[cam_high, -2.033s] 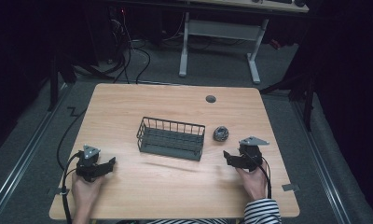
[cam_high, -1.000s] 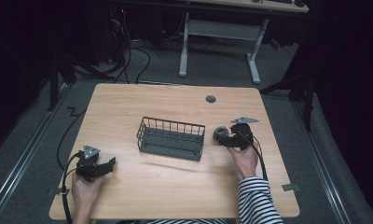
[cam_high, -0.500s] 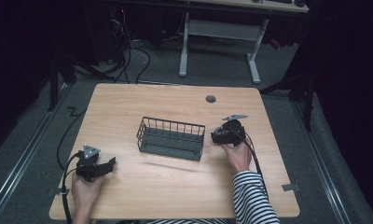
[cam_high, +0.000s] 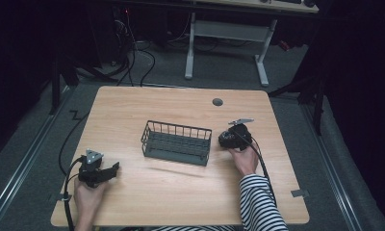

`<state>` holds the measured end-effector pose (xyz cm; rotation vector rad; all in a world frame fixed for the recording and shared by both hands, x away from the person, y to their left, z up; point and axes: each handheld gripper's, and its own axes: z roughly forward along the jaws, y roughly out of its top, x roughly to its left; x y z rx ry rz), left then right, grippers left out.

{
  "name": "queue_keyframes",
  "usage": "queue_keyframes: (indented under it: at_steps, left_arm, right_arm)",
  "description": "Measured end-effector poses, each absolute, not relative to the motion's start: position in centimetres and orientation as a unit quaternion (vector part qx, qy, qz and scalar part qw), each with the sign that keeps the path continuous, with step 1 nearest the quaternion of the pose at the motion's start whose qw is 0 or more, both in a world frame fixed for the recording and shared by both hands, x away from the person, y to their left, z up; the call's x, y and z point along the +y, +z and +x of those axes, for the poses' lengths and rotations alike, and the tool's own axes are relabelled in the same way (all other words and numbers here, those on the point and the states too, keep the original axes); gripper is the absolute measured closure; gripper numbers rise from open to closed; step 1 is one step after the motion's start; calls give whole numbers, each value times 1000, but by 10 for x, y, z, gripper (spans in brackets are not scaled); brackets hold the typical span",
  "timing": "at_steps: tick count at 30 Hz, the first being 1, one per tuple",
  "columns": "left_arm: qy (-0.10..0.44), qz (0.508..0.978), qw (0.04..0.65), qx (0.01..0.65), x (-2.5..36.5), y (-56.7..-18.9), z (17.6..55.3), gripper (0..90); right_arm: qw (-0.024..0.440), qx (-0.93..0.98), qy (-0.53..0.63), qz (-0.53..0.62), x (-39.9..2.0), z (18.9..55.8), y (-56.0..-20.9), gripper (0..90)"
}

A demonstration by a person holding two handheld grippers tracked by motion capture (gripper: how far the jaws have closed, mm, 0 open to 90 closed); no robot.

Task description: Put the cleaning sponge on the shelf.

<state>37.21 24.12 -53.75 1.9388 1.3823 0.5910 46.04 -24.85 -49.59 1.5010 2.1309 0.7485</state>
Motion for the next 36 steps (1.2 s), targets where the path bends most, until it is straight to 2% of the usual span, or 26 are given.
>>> queue_keyframes:
  at_steps: [28,36]
  left_arm:
    - [226,744,338,530,241,-538,372,274]
    - [225,744,338,530,241,-537,372,275]
  right_arm:
    - [215,771,280,530,-253,457,-490,513]
    - [211,770,294,525,-255,454,-484,539]
